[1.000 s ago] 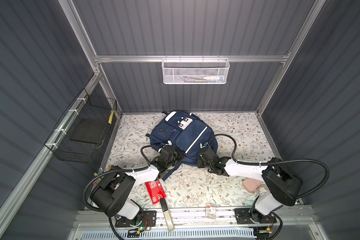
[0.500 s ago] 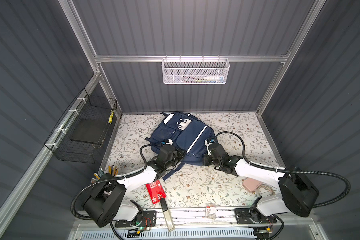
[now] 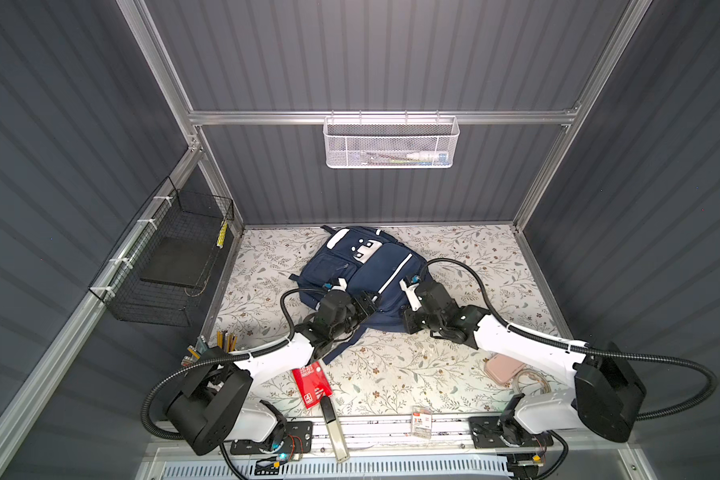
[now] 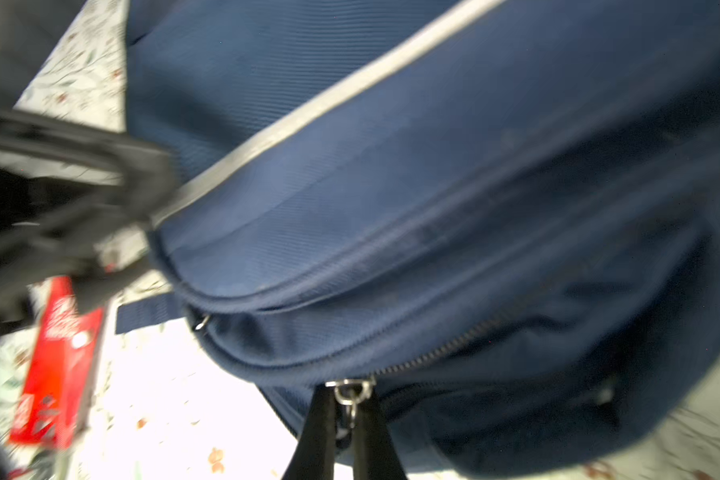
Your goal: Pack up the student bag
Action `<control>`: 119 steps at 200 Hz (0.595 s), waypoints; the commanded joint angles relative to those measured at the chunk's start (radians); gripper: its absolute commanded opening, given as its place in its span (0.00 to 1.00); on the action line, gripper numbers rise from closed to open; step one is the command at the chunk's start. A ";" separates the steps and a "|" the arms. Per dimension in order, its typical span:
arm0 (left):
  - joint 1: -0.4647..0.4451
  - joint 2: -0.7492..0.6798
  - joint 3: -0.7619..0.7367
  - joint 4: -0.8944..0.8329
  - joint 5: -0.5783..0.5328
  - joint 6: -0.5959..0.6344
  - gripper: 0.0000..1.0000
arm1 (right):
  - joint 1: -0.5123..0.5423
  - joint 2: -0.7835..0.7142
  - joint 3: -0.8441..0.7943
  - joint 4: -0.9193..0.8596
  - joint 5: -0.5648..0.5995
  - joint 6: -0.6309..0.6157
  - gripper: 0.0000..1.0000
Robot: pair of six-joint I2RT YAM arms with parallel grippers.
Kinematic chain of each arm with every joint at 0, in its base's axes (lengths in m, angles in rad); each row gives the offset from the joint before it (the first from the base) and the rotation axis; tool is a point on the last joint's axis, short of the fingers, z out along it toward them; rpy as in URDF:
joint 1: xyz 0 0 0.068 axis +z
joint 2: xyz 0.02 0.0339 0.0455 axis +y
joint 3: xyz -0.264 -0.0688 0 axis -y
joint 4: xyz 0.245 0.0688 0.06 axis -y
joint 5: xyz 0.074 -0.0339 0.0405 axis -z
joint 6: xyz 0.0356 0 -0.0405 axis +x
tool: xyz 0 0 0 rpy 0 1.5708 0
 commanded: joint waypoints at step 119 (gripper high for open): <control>-0.026 0.017 0.043 0.034 -0.008 -0.009 0.10 | 0.019 0.003 0.020 -0.021 0.157 0.128 0.31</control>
